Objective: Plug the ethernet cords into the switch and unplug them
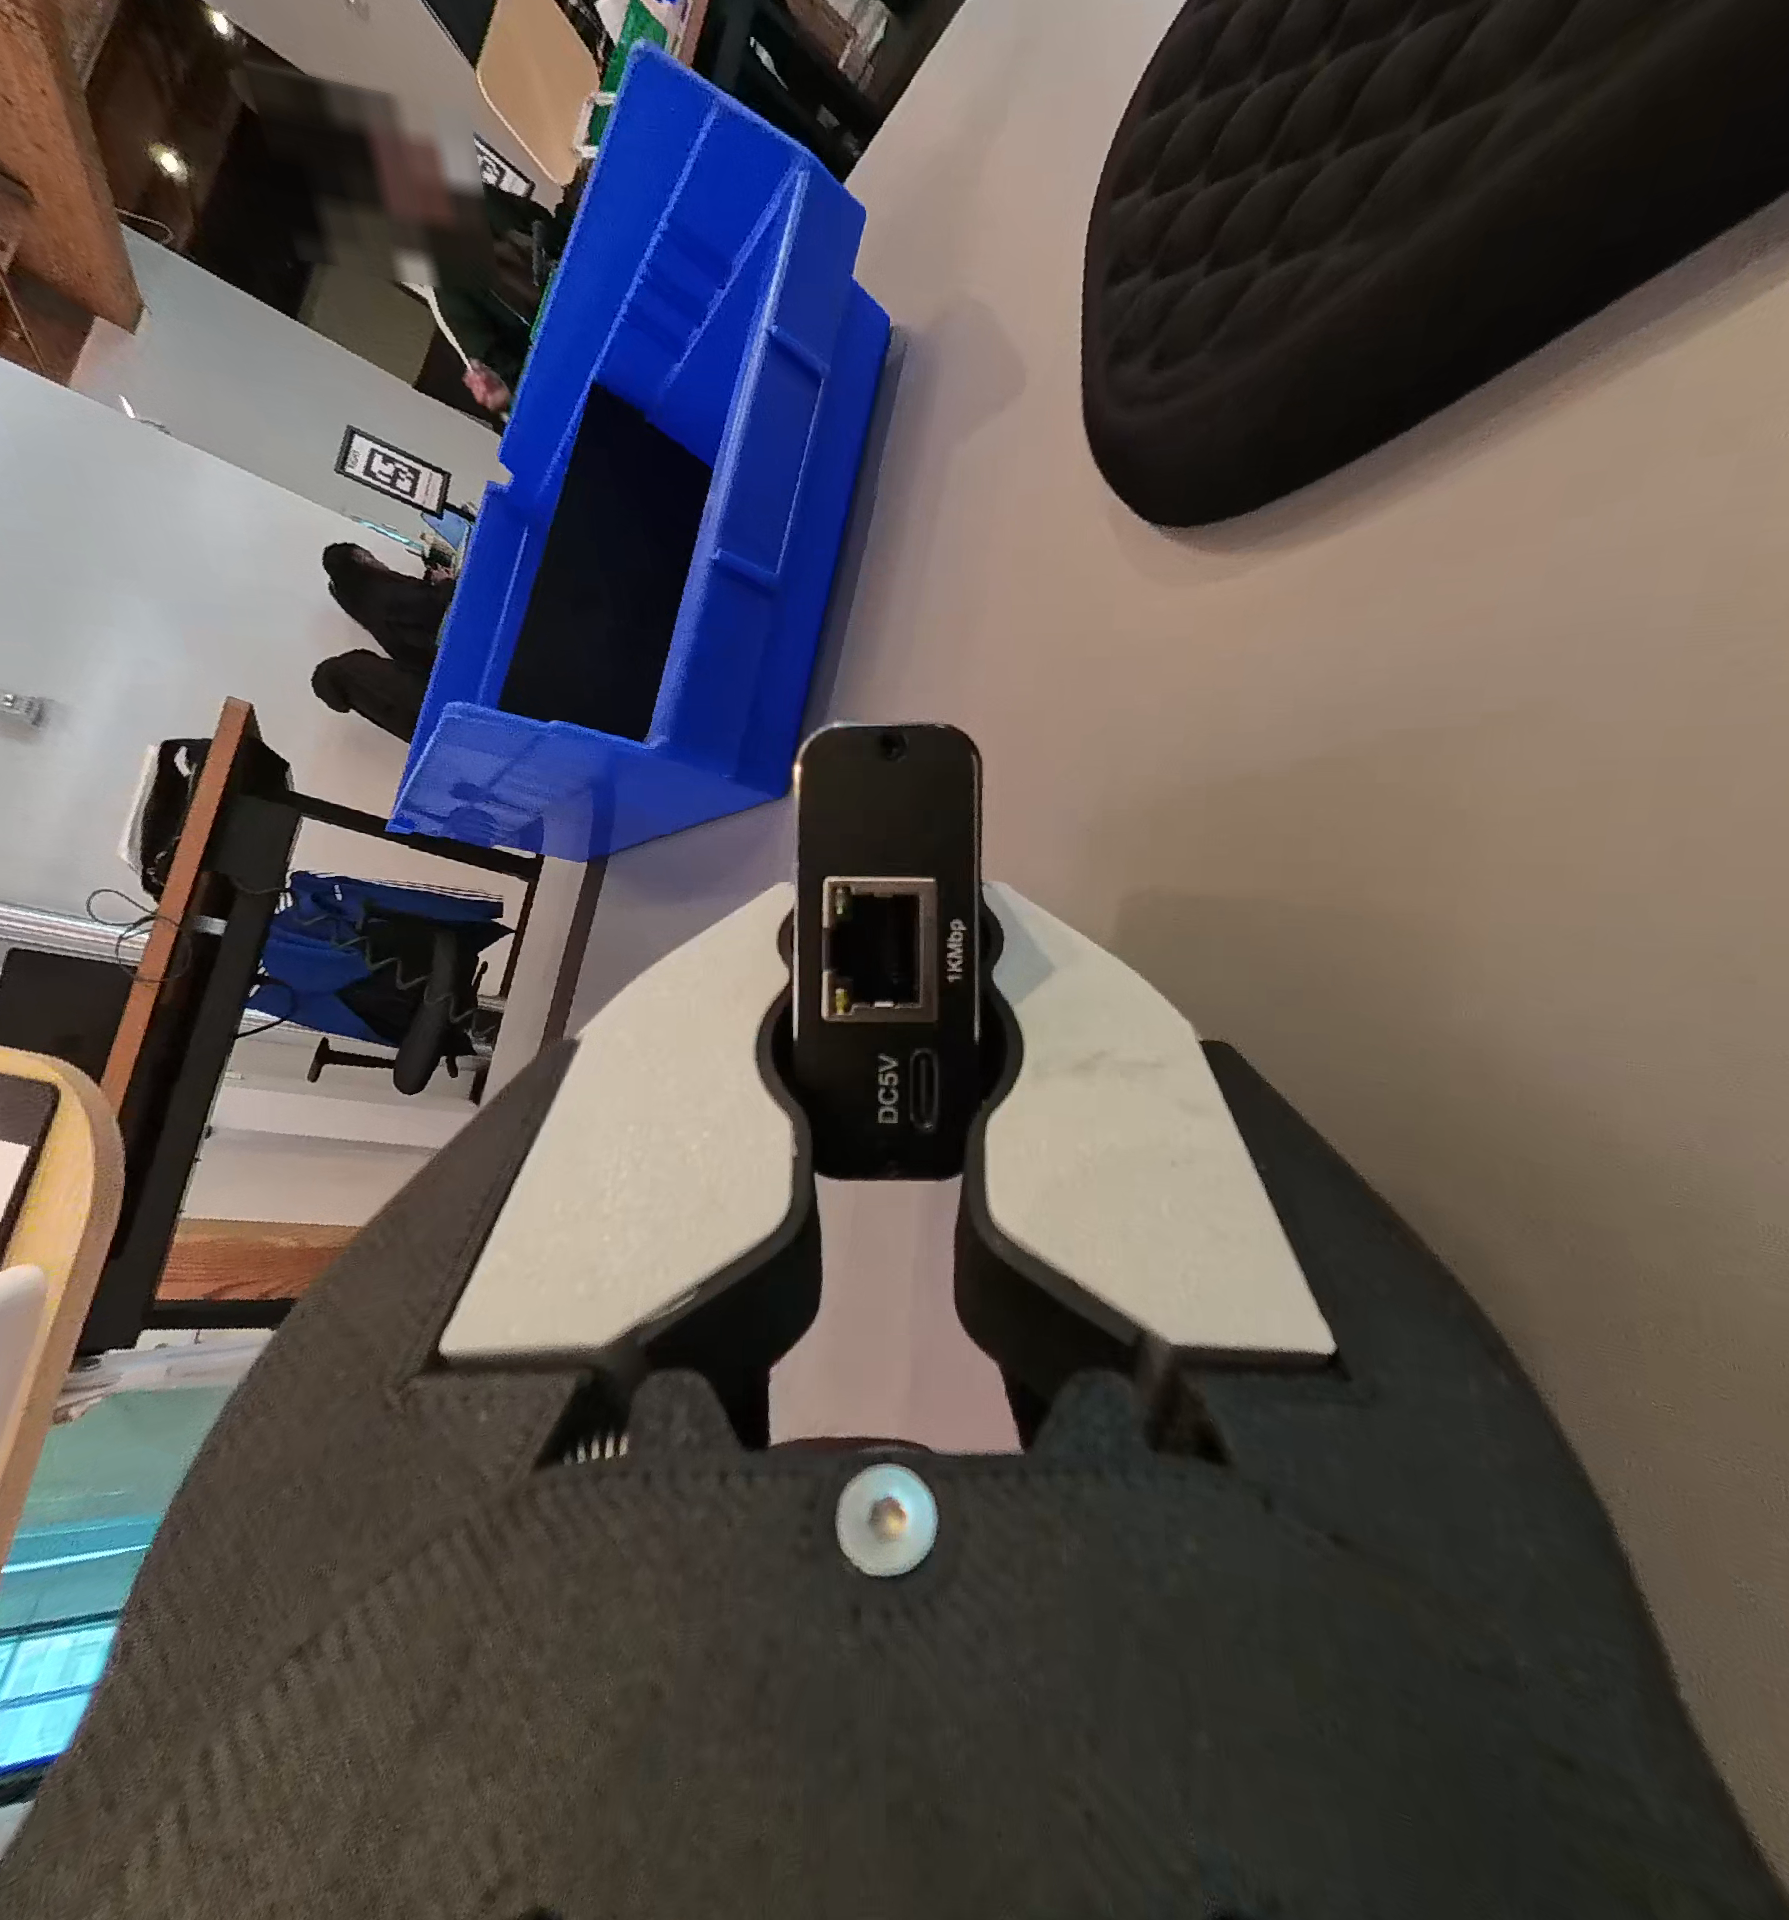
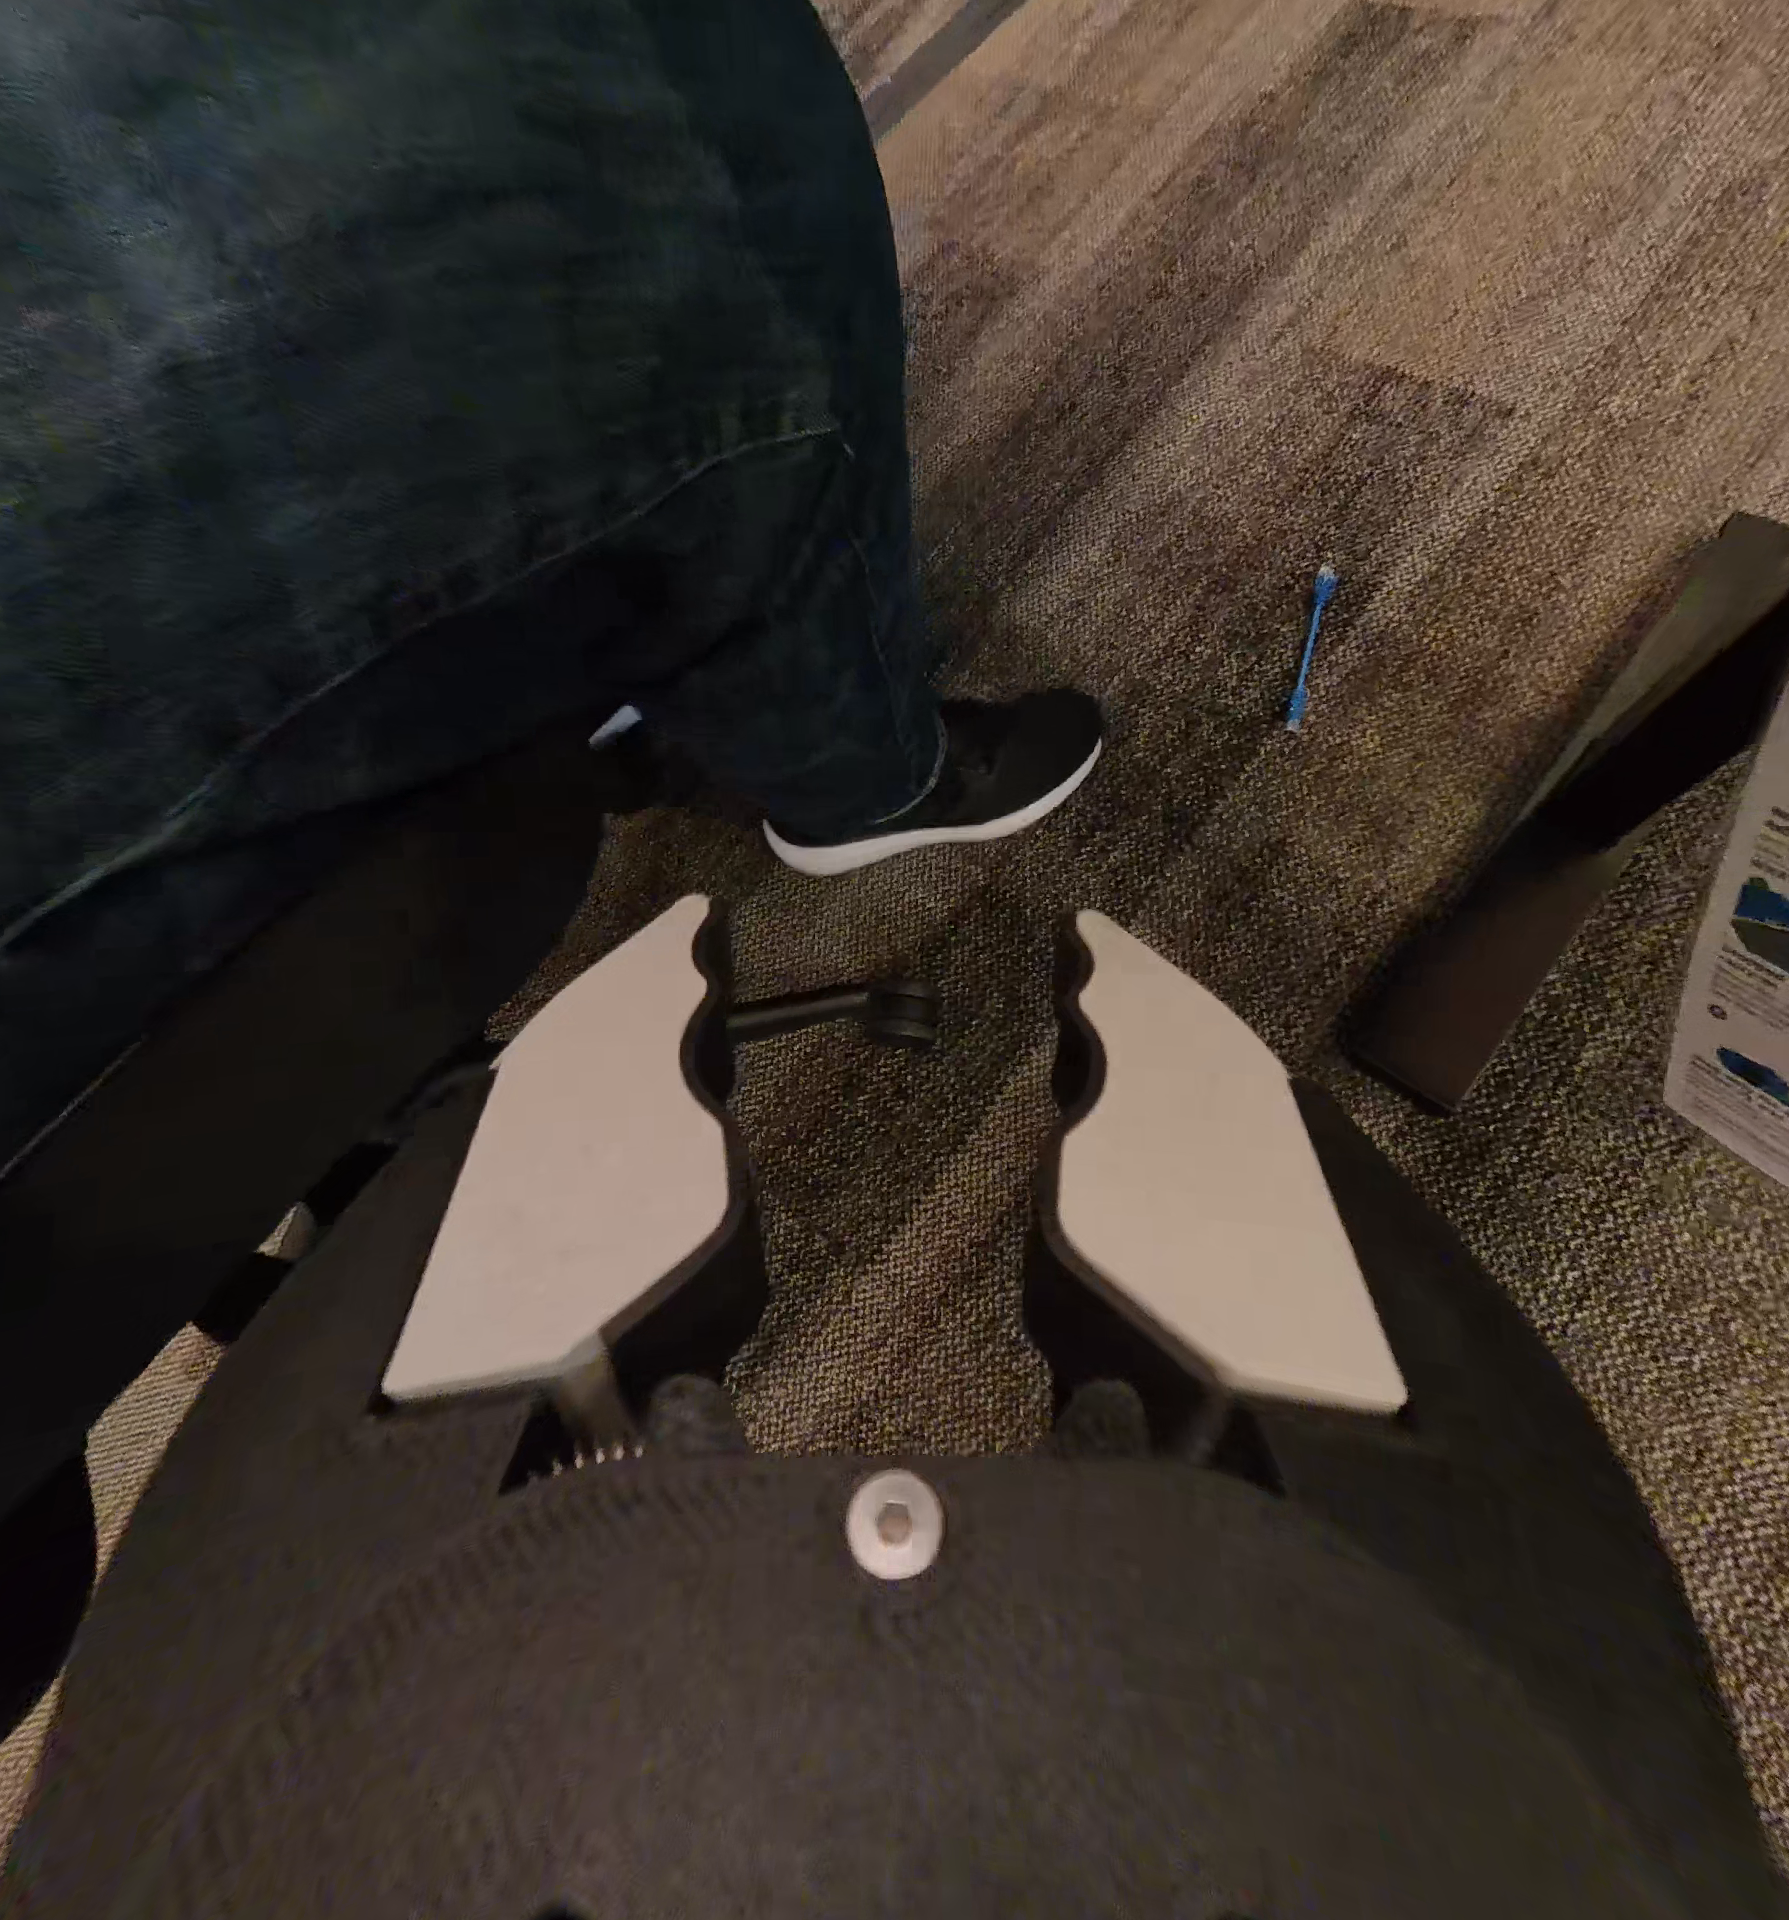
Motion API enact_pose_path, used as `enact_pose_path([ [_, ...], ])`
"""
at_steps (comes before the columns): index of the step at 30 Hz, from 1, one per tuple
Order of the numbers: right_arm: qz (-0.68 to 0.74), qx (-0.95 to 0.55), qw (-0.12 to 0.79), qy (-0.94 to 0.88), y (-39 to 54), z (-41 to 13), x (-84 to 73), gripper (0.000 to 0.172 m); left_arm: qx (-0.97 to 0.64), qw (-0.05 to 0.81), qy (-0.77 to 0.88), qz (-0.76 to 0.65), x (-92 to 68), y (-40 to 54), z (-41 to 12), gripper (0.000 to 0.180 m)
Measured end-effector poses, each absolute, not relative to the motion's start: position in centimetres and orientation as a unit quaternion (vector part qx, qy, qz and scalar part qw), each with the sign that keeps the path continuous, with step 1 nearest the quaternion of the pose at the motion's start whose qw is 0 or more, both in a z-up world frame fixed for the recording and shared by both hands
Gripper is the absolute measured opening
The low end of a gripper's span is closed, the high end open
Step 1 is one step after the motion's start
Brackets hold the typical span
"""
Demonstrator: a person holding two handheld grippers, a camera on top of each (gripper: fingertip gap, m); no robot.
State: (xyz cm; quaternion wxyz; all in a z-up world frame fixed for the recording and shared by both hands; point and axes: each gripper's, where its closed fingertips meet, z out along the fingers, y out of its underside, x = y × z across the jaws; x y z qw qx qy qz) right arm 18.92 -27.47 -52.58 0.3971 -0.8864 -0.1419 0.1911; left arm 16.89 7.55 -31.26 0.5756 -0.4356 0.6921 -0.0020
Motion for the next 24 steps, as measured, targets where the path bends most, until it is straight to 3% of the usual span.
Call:
enact_pose_path([
  [13,0.188,-0.899,0.382,-0.098,-16.2,-62.7,21.3,0.073,-0.426,0.57,0.703,-0.016,17.0,6.9,-31.5,0.026],
  [17,0.172,-0.914,0.36,-0.073,-12.6,-68.9,22.3,0.073,-0.425,0.558,0.713,-0.009,17.0,6.8,-32.1,0.026],
  [24,0.197,-0.926,0.322,-0.011,-5.3,-81.6,23.2,0.089,-0.449,0.557,0.698,-0.018,17.0,7.8,-32.0,0.026],
])
